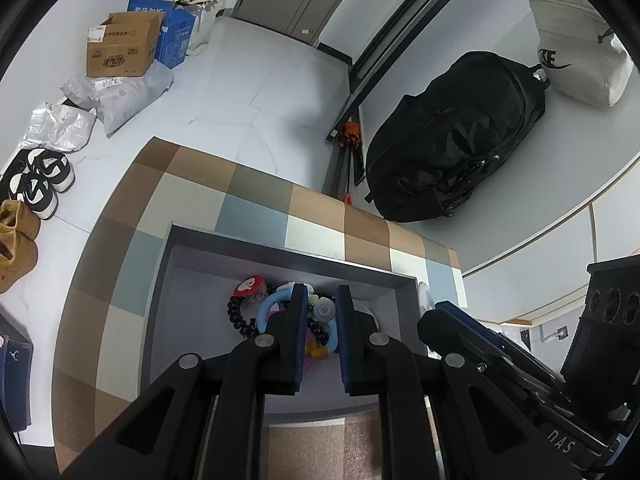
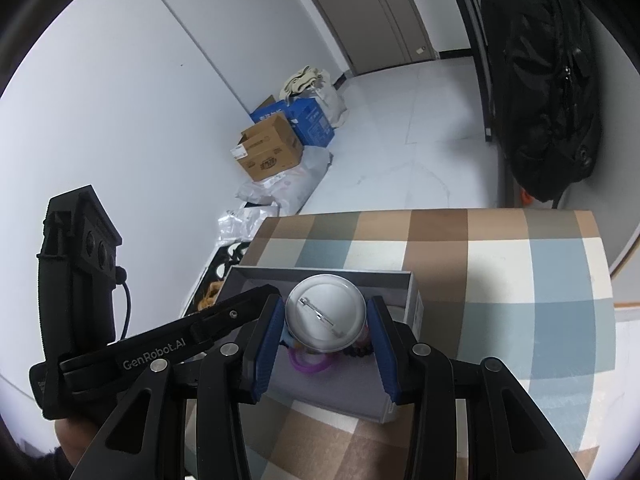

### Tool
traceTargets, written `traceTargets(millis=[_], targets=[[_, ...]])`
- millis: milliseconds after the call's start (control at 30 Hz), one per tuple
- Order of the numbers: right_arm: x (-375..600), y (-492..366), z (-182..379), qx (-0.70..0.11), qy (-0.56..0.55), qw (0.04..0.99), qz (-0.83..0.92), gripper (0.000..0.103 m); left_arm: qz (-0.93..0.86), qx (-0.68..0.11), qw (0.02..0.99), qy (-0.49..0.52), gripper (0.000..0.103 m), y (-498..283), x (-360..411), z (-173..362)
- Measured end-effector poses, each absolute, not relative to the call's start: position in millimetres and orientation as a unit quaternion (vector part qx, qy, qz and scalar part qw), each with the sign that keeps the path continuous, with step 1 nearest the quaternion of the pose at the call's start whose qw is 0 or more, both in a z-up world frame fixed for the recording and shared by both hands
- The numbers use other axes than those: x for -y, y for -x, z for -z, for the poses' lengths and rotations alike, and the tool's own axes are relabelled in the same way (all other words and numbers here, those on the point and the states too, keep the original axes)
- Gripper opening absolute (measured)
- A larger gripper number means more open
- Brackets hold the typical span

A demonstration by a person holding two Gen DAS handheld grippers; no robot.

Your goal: Organize jewelry

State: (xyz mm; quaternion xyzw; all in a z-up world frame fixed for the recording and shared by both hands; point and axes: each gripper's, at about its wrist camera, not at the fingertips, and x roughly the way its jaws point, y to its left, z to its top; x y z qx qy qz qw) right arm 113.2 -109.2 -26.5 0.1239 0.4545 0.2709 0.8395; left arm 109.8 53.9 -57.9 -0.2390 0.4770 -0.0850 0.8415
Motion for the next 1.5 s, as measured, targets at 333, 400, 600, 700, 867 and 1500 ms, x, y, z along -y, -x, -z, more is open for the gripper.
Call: traceTargets(millis=[333, 400, 600, 700, 867, 1500], targets=[[114, -121, 36, -0.471, -0.151, 0.829, -0.263, 0.042, 0.081, -0.486, 0.833, 0.250, 0.009, -116, -57, 66], [118, -123, 38, -0.475, -0.163, 0.826, -0.258, 0.042, 0.082, -0.487, 0.833, 0.249, 0.009, -117, -56, 66], [118, -121, 37, -0.471, -0.164, 0.827, -0.261, 0.044, 0.092, -0.479, 0.833, 0.263, 0.011, -117, -57, 64], [117, -119, 33, -0.468, -0.158, 0.829, -0.262, 0.068, 0.099, -0.489, 0.825, 0.265, 0.031, -118, -53, 66], [124, -116, 24, -0.444, -0.162, 0.842, -0.262, 0.074, 0.093, -0.479, 0.835, 0.254, 0.046, -114, -53, 61], [130, -102, 13, -0.419, -0.139, 0.862, -0.251, 0.093, 0.051, -0.442, 0.878, 0.180, 0.068, -91, -48, 34]])
